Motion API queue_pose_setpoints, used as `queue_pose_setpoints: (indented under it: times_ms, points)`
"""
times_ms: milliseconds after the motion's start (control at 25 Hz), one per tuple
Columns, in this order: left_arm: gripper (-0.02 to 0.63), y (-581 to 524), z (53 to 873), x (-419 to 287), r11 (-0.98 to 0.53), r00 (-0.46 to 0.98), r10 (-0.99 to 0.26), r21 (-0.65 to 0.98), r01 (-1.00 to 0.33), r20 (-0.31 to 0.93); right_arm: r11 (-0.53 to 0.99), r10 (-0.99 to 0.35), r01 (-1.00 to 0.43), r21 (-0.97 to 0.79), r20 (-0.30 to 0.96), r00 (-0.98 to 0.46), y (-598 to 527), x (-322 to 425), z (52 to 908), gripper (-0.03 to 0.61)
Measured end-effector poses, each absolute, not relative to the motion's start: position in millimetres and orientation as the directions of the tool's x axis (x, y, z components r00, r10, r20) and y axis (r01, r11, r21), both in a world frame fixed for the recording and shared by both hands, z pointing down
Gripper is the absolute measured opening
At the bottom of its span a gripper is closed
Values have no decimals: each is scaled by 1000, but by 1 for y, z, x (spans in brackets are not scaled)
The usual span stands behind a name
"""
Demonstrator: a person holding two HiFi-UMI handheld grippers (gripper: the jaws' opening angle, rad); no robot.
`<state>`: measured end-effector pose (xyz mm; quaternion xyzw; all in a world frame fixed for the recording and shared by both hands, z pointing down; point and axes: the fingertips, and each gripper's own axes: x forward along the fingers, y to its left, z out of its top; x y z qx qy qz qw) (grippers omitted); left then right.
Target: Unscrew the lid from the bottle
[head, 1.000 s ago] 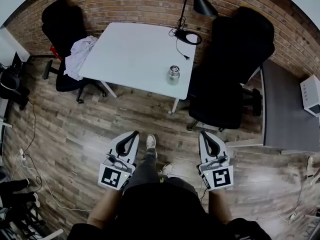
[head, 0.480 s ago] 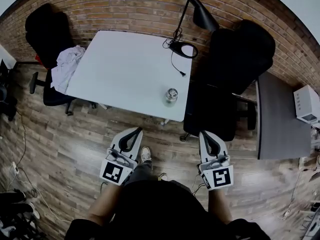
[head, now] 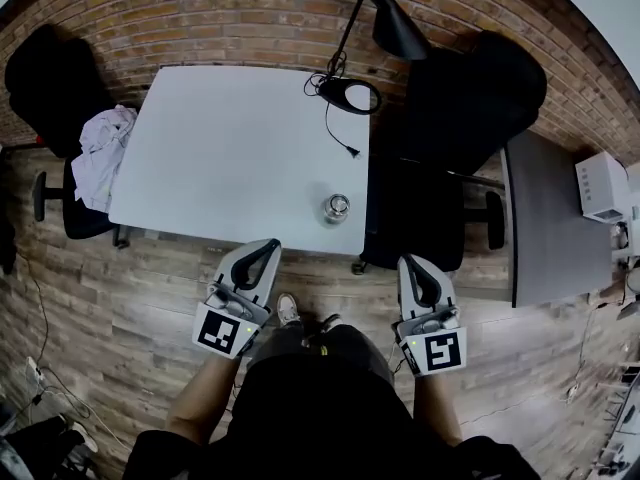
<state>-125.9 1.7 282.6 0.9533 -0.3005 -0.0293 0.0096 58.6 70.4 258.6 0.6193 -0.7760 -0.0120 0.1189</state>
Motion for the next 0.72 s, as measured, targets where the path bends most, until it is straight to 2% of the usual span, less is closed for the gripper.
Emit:
queue_pose_setpoints:
  times_ms: [160,360,520,720]
  points:
    - [25,-7,296,-106,-835,836,-549,62,-547,-12,206,-965,-967,149,198,-175,61,78,270,14]
    - [25,-13,280,-91,-822,820,-570,53,-568,-49,238,-964,-961,142,160,-215,42,82,269,14]
    - [25,-18,288,-88,-817,818,-575,52,-574,-5,265,-957,-953,146,163,-241,28,84,273,14]
    - [26,-25,304,-81,-811,812,-582,52,-583,36,323,-930,-937,134,228,-288,23,81,302,14]
